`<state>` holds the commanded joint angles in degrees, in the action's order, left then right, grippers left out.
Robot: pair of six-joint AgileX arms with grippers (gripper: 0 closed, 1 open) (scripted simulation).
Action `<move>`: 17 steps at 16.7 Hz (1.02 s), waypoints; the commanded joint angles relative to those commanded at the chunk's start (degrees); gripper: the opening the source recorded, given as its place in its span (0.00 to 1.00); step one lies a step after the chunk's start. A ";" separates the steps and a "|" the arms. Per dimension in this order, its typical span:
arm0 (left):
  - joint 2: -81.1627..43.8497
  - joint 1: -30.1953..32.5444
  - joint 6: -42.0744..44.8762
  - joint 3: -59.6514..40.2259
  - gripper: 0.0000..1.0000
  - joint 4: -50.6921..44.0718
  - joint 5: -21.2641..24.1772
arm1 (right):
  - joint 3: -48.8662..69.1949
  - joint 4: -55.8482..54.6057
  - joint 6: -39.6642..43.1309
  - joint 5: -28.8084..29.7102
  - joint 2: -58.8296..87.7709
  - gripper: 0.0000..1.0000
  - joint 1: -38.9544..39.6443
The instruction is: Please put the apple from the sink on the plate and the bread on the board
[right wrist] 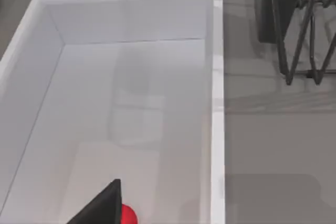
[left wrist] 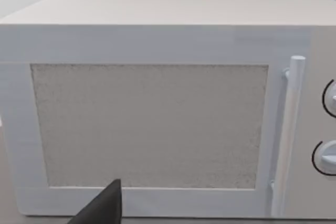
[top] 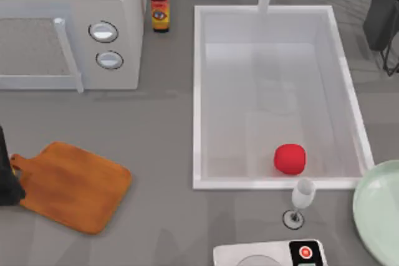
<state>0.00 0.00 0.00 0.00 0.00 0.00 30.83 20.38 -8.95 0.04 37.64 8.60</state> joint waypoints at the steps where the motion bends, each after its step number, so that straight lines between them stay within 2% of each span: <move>1: 0.00 0.00 0.00 0.00 1.00 0.00 0.00 | 4.48 2.97 -1.31 0.01 6.05 1.00 1.25; 11: 0.00 0.00 0.00 0.00 1.00 0.00 0.00 | 47.55 31.24 -13.72 0.07 65.14 1.00 13.18; 17: 0.00 0.00 0.00 0.00 1.00 0.00 0.00 | 60.51 39.85 -17.50 0.09 82.70 1.00 16.81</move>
<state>0.00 0.00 0.00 0.00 0.00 0.00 91.34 60.23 -26.44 0.13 120.34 25.40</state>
